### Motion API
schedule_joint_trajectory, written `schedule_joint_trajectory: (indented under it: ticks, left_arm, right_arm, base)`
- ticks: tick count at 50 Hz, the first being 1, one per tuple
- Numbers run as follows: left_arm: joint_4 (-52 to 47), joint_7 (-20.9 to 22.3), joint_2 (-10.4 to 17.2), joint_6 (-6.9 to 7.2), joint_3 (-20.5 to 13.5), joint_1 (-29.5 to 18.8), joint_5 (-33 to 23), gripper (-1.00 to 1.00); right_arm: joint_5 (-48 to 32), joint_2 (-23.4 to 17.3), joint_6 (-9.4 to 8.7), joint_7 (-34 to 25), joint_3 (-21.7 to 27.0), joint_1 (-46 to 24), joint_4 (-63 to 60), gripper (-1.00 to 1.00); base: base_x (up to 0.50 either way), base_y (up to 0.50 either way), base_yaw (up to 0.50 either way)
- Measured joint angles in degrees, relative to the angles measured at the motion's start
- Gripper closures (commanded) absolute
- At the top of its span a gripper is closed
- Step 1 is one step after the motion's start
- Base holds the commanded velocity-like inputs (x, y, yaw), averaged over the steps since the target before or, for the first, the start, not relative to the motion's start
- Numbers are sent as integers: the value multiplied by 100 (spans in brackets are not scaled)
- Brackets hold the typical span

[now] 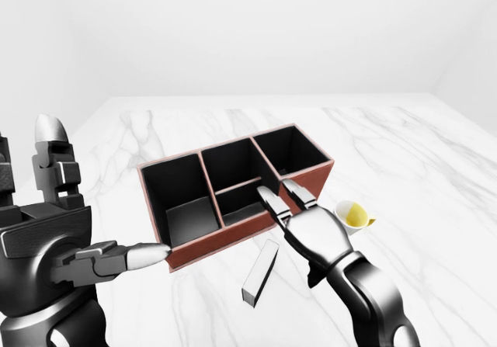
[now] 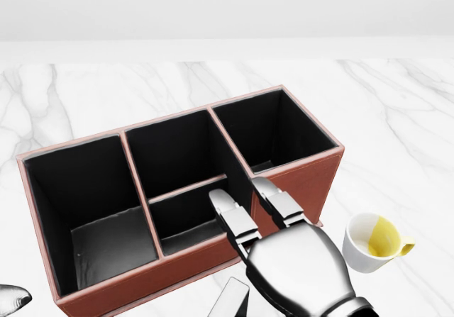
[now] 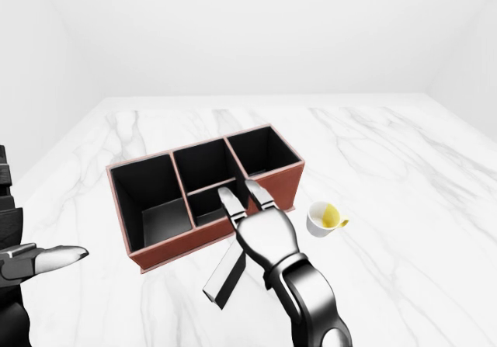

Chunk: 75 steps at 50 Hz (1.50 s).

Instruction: Pick up the book and place it in the front compartment of the caddy.

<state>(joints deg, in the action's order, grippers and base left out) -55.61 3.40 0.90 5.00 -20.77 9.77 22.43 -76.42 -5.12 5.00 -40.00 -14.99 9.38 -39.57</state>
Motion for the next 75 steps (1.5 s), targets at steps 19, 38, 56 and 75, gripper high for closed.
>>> schedule_joint_trajectory:
  ticks: [19,38,56,75]
  left_arm:
    - [-8,-5,18,0,-52,-19,45,-100]
    - [4,-18,28,0,-41,-42,39,-100]
    - [-9,-16,25,0,-37,-34,41,-100]
    - [-18,-17,35,0,-80,-42,68,-100]
  right_arm:
    - [-127,62,0,0,1,-215,239,-100]
    - [-325,102,0,0,-150,-287,541,-100]
    - [-505,167,0,0,-402,-300,577,-100]
    - [-672,213,0,0,-583,-380,746,-100]
  base:
    - [0,0,0]
    - [0,0,0]
    - [0,0,0]
    - [0,0,0]
